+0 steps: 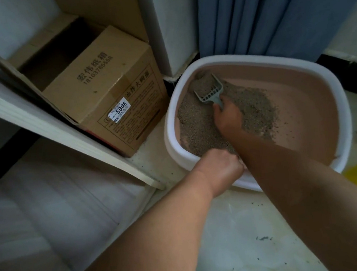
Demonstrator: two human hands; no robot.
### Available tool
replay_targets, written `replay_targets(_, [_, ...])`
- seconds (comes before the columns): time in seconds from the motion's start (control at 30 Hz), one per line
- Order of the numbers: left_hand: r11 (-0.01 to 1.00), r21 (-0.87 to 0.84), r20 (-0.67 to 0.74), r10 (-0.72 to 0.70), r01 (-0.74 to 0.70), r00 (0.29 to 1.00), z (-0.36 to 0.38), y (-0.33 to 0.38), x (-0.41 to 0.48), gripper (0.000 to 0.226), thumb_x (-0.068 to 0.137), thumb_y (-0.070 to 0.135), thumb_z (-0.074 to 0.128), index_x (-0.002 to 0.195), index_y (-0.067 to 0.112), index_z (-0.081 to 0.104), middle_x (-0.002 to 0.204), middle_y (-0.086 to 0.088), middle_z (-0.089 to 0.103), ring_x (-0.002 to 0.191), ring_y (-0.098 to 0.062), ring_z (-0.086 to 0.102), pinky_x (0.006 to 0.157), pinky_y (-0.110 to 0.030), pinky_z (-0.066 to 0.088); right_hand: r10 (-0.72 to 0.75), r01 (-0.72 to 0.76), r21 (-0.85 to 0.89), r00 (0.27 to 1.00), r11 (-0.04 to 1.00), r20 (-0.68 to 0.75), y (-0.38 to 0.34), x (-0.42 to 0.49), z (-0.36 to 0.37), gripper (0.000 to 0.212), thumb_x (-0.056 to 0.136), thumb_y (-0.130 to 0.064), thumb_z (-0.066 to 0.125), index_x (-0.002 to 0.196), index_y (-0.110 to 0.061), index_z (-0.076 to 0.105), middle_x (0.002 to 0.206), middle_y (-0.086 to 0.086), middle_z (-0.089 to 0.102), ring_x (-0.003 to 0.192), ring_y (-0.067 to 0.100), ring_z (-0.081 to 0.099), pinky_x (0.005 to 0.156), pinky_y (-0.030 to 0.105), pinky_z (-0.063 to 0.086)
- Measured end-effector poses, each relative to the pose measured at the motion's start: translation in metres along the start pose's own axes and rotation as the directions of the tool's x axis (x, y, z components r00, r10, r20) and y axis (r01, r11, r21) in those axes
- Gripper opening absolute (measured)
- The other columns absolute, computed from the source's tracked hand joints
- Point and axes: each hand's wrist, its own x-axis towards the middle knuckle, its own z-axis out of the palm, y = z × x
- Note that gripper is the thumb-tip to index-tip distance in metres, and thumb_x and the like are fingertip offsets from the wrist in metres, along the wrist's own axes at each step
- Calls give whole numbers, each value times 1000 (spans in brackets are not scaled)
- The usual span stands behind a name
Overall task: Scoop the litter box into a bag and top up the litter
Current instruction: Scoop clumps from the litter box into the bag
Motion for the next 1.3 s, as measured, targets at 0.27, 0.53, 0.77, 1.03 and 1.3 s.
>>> replay_targets(0.27, [1000,16,19,20,-21,1000,-4,-1,0,32,90,-1,50,112,15,66,113,-5,64,104,-27,59,65,-31,36,-16,6,141,997,990,69,3,7,-7,42,102,-28,52,140,-12,53,127,14,65,110,33,63,92,41,51])
replay_targets(0.53, [1000,8,15,15,-15,1000,0,-1,1,30,91,0,50,112,15,66,113,-5,64,104,-27,60,65,-30,37,-15,-8,182,992,983,122,14,12,-7,41,100,-31,56,138,-14,57,125,10,66,106,28,64,88,38,53])
replay_targets(0.77, [1000,15,15,3,-3,1000,-4,2,2,30,91,-1,48,113,10,65,117,-8,62,107,-28,58,67,-31,37,-52,33,214,995,976,87,24,-8,-18,37,101,-32,54,134,-15,60,115,6,69,97,22,63,77,29,46])
replay_targets(1.03, [1000,-6,21,-19,20,1000,-8,5,1,27,92,-1,49,111,8,66,115,-9,63,106,-29,59,69,-32,37,-85,72,185,994,980,64,36,-40,-61,35,101,-32,53,130,-13,61,102,0,67,86,19,62,68,27,43])
replay_targets(1.3, [1000,22,75,-11,9,997,-13,7,5,28,88,-3,51,110,6,66,111,-10,66,103,-32,63,71,-35,45,-119,114,205,993,972,14,42,-70,-107,28,101,-35,54,121,-19,65,85,-9,65,68,1,57,58,23,41])
